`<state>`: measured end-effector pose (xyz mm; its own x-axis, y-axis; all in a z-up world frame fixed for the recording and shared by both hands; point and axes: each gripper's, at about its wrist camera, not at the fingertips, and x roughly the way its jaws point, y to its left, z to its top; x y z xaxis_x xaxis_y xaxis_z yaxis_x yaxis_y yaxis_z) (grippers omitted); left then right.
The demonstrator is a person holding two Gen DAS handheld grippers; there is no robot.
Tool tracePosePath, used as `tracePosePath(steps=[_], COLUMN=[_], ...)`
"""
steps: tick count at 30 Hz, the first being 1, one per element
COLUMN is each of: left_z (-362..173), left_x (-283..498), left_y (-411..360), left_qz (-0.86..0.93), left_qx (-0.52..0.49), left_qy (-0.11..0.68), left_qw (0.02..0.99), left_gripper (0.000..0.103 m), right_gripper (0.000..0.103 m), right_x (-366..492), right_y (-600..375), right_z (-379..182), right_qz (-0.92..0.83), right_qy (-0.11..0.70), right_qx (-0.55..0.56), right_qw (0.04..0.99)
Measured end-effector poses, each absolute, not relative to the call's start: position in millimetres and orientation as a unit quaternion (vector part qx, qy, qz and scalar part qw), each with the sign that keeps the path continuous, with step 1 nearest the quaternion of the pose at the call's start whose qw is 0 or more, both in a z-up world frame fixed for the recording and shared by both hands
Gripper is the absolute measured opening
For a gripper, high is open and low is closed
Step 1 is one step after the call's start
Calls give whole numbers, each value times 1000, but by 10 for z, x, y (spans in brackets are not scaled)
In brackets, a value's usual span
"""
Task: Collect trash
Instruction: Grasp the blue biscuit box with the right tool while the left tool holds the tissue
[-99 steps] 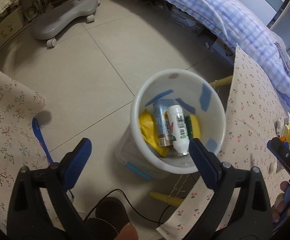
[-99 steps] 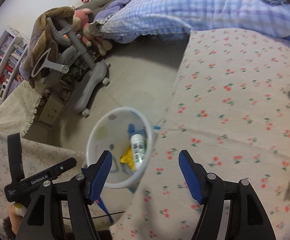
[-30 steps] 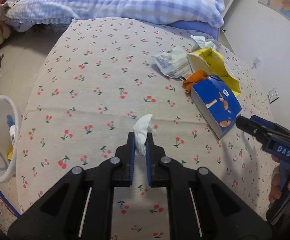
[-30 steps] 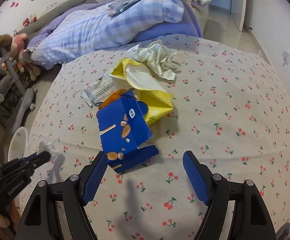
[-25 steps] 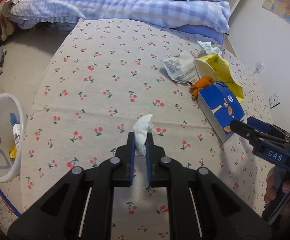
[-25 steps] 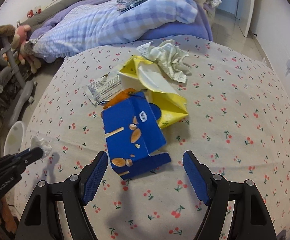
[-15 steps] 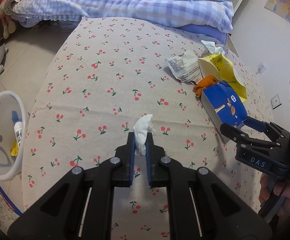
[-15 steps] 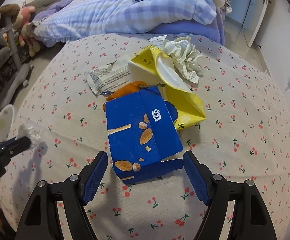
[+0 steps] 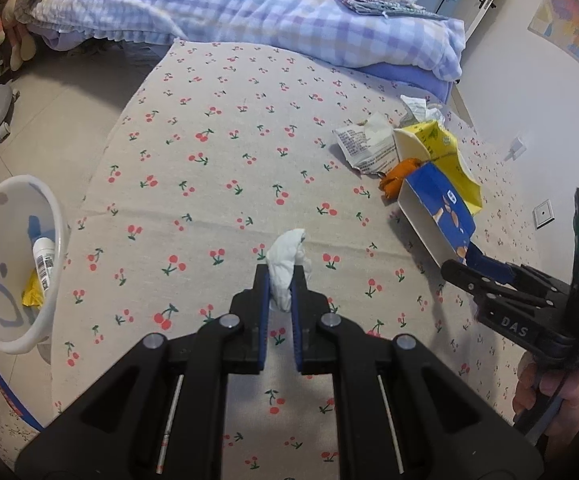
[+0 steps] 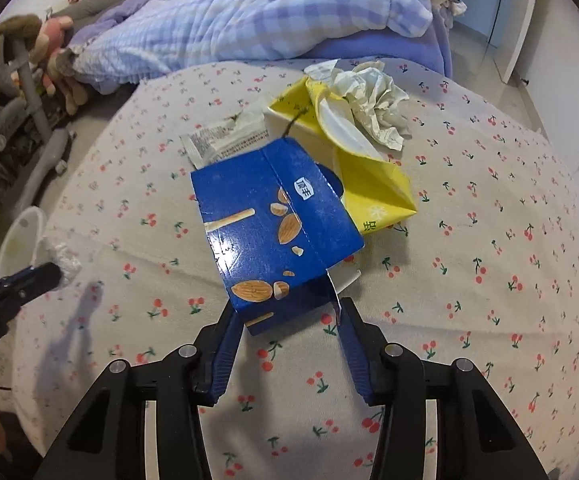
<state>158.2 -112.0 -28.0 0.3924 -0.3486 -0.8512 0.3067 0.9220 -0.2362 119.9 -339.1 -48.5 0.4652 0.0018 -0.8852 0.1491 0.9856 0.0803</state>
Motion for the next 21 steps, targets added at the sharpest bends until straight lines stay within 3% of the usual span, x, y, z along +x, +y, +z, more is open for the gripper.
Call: tracePosePath(steps=[3,5,7,8,21], left_z=[-225,-196,-170,-158,-162], left_x=[1589,1587,1577,1576,1665], left_y=[-1017,-966,-923,-902,-663], left_qz=[-194,-194,-194,-193,-177], left_qx=[-36,-42,-41,-39,-42], left_qy=[513,511,509,508,511], left_qw=[836,836,838,838,840], left_gripper=[11,11,11,11,11], right_gripper=[50,56,78,81,82], right_x=[1114,1071,1011,974,1188], right_y=[-3450,-3472,-3505,-3553,-3459], right_z=[-414,-372,-304,-266,-457], right_qz=[-7,17,17,7,8], right_qy=[512,507,497,489,513], right_qx=[112,130,134,133,98], right_qw=[852,852,857,862,853])
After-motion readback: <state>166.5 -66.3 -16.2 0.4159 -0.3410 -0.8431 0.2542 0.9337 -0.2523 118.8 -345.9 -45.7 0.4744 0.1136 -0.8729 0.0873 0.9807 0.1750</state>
